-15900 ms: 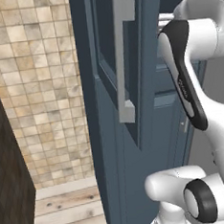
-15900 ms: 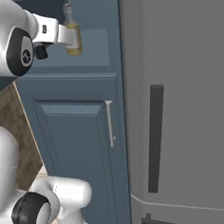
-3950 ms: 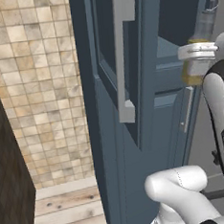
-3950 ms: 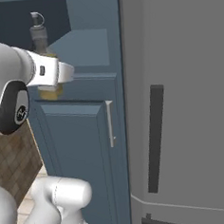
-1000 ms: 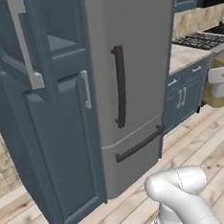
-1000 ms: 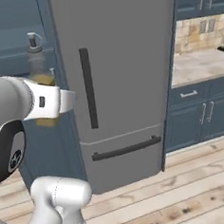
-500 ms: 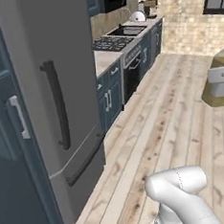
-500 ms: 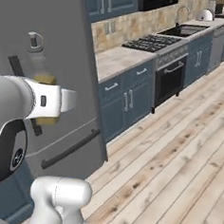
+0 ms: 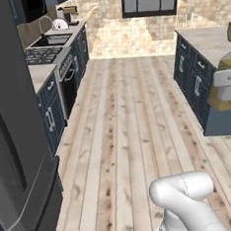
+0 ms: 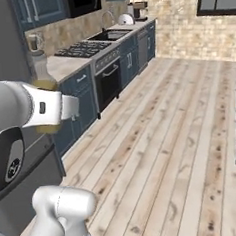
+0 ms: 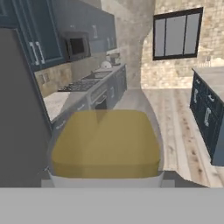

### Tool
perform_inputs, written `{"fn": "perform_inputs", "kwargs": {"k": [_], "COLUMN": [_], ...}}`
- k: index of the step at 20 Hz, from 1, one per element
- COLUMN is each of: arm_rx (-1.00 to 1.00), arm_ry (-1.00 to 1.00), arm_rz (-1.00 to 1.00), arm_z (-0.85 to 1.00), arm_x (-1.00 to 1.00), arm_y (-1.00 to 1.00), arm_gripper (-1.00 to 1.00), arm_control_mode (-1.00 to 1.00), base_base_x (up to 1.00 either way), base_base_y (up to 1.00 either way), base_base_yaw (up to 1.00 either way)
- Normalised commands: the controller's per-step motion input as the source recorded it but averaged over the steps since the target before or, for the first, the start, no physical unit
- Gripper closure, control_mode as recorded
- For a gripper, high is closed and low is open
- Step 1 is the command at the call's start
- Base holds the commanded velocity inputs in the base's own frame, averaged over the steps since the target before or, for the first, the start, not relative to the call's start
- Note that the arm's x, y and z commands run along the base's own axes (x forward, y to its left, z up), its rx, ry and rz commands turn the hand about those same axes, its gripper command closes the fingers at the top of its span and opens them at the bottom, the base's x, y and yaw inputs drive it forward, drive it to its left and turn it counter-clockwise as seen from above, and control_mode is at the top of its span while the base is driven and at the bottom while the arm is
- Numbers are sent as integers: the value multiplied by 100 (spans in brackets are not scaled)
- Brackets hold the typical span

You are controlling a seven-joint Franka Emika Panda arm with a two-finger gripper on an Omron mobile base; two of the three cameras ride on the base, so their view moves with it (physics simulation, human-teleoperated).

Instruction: Move the oil and vinegar bottle and shaker from the cabinet to the dining counter.

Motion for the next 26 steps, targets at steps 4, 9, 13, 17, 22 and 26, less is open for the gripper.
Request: {"fn": "perform_inputs", "kwargs": {"k": [4, 9, 13, 17, 22, 26], "arm_rx": [0, 0, 0, 0, 0, 0], "arm_ry": [0, 0, 0, 0, 0, 0], "arm_rz": [0, 0, 0, 0, 0, 0], "arm_z": [0, 0, 0, 0, 0, 0], "arm_x": [0, 0, 0, 0, 0, 0], "arm_y": [0, 0, 0, 0, 0, 0], "arm_gripper": [100, 100, 100, 100, 100, 100], "arm_control_mode": [100, 100, 100, 100, 100, 100], "base_base_x": [14, 16, 35, 52, 72, 69], "base_base_y": [12, 13, 3, -19, -32, -44], "base_base_yaw": [-40, -32, -16, -23, -6, 0]}}
